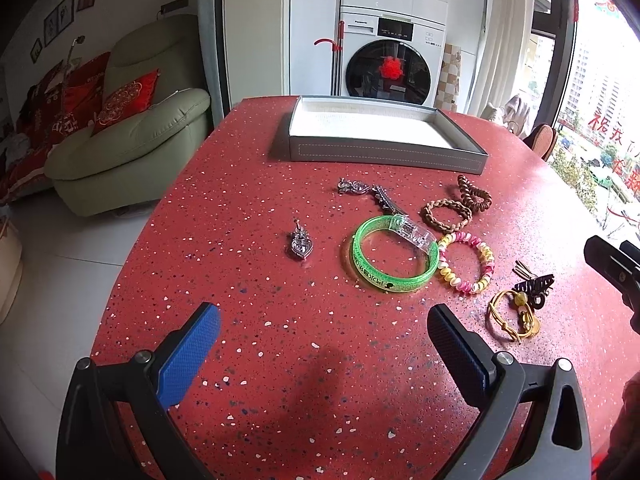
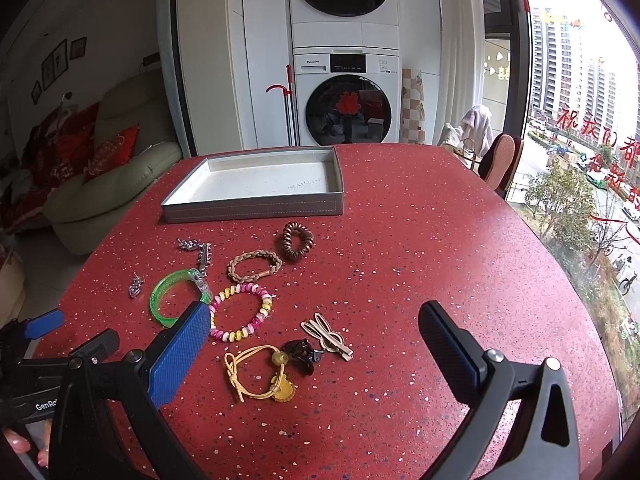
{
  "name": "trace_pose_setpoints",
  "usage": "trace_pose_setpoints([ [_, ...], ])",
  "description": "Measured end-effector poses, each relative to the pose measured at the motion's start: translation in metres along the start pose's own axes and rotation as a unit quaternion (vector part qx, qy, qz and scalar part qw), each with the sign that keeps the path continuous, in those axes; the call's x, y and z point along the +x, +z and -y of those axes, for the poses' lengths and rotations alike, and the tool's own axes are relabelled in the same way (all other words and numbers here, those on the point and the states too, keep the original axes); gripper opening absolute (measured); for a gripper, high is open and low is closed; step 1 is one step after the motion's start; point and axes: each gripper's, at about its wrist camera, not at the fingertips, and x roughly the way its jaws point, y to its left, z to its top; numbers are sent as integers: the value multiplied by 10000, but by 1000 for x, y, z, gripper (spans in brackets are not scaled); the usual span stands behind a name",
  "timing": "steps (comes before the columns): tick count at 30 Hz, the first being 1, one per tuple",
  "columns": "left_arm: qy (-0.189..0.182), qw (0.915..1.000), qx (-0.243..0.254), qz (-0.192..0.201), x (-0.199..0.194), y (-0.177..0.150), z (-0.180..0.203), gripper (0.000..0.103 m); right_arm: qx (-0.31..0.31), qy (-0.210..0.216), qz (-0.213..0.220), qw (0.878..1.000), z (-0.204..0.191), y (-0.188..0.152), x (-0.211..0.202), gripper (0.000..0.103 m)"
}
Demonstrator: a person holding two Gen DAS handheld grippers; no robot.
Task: Organize jewelry
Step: 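Grasp the beige bunny-ear hair clip with the right tool while the left tool grasps the green bangle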
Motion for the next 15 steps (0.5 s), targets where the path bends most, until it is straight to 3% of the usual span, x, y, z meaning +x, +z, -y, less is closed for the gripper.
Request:
trace_pose_setpoints([
  [9,-167,9972,-257,-687,37,21,5,103,-13,-156,-714,9973,52,-2,31,102],
  [15,-102,9941,-446,-986,57,26,12,102,-458,33,-1146,9923,60,-14,51,87],
])
